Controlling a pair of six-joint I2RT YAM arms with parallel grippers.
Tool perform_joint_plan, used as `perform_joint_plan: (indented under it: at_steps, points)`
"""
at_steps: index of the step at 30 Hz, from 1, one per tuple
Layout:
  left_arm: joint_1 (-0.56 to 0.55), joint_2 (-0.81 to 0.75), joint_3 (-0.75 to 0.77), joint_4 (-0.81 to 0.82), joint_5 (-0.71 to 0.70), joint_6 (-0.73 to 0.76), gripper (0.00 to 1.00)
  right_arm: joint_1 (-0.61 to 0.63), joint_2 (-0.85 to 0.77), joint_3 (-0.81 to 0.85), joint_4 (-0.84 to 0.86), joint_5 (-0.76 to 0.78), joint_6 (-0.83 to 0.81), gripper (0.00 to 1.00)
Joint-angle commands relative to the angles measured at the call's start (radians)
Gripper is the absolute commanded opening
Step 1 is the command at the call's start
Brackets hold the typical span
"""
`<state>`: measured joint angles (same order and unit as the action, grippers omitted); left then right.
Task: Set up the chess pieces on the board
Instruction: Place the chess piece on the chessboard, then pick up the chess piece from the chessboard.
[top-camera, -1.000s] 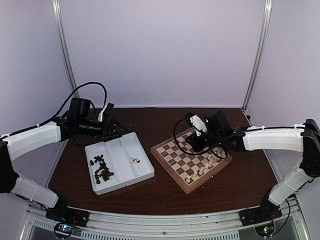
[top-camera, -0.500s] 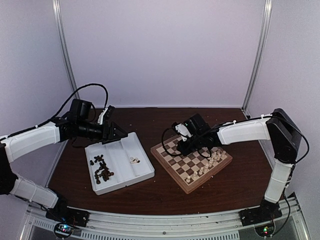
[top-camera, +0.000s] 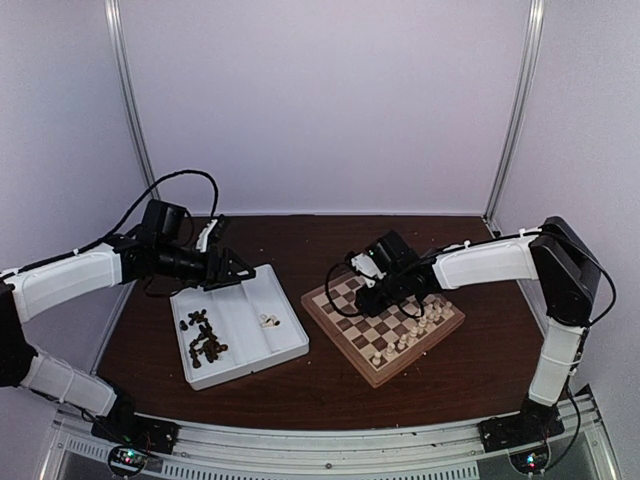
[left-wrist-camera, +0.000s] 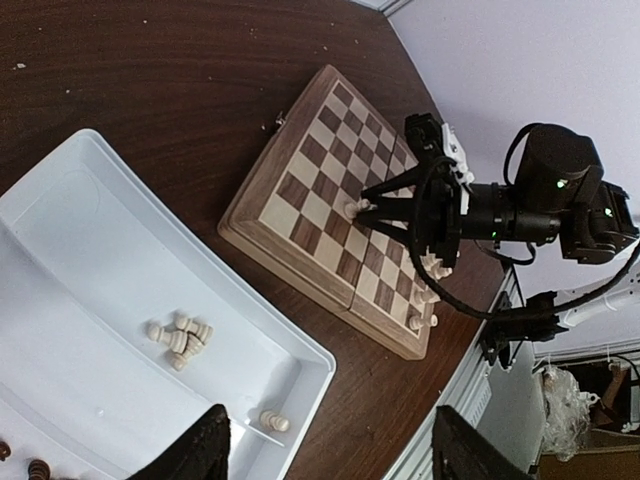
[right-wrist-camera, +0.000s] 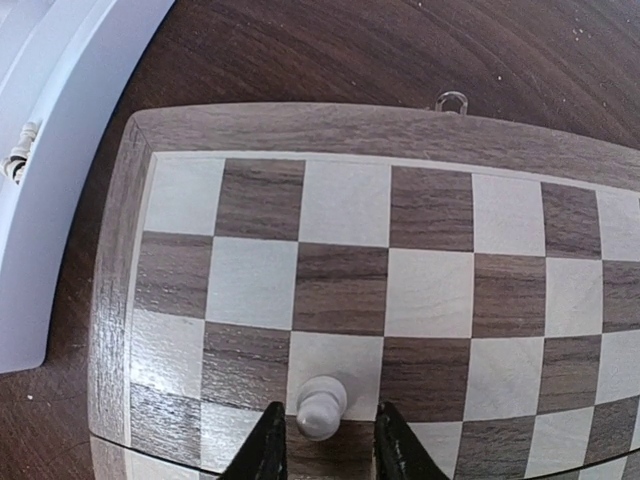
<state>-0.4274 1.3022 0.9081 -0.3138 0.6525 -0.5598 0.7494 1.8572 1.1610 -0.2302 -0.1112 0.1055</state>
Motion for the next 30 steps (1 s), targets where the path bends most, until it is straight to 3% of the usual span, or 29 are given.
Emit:
perform_joint_plan:
  at_steps: [1,15,30]
  points:
    - [-0.005,0.013,0.018,0.012,-0.004,0.030,0.68,-0.001,-0.025,0.024,-0.029,0.016,0.006,0.29]
    - [-0.005,0.018,0.031,-0.021,-0.012,0.047,0.68,-0.001,0.038,0.185,-0.253,0.010,0.024,0.26]
    - [-0.005,0.012,0.035,-0.040,-0.016,0.057,0.68,-0.002,0.083,0.245,-0.291,-0.002,0.020,0.23]
